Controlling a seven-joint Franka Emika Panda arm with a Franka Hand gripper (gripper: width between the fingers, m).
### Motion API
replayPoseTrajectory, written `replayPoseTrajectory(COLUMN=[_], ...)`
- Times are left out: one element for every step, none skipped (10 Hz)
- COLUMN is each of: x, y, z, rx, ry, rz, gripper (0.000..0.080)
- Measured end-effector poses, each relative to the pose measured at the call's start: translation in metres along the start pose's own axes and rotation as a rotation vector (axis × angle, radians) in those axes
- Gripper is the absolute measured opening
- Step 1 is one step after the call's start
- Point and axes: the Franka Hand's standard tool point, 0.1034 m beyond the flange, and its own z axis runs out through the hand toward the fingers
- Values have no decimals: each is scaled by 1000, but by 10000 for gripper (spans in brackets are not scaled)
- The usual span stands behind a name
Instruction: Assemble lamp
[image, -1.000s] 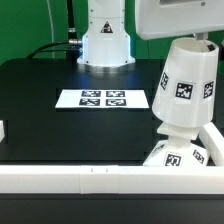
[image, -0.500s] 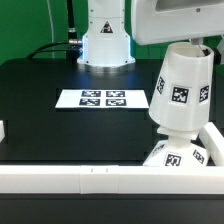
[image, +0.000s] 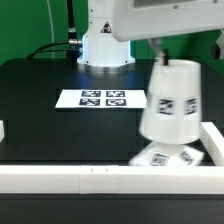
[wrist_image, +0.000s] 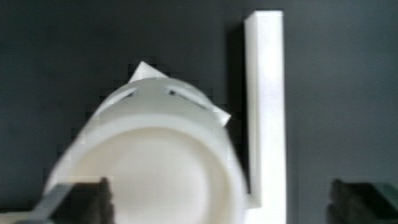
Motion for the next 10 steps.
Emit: replayPoseTrajectory(x=[-5, -9, -9, -9, -9, -9, -9, -9, -9, -9], y=[-2, -7, -15, -20, -19, -18, -18, -18, -18, -18], z=[-7, -16, -19, -18, -18, -18, -17, -17, -17, -16], rx=[-15, -40, -63, -66, -65, -65, -65, -65, -65, -65], ry=[-16, -26, -24, -24, -25, -25, -25, -26, -26, -27], rz=[20, 30, 46, 47, 48, 49, 49, 49, 49, 49], gripper=[661, 693, 693, 698, 699, 699, 699, 699, 699, 699])
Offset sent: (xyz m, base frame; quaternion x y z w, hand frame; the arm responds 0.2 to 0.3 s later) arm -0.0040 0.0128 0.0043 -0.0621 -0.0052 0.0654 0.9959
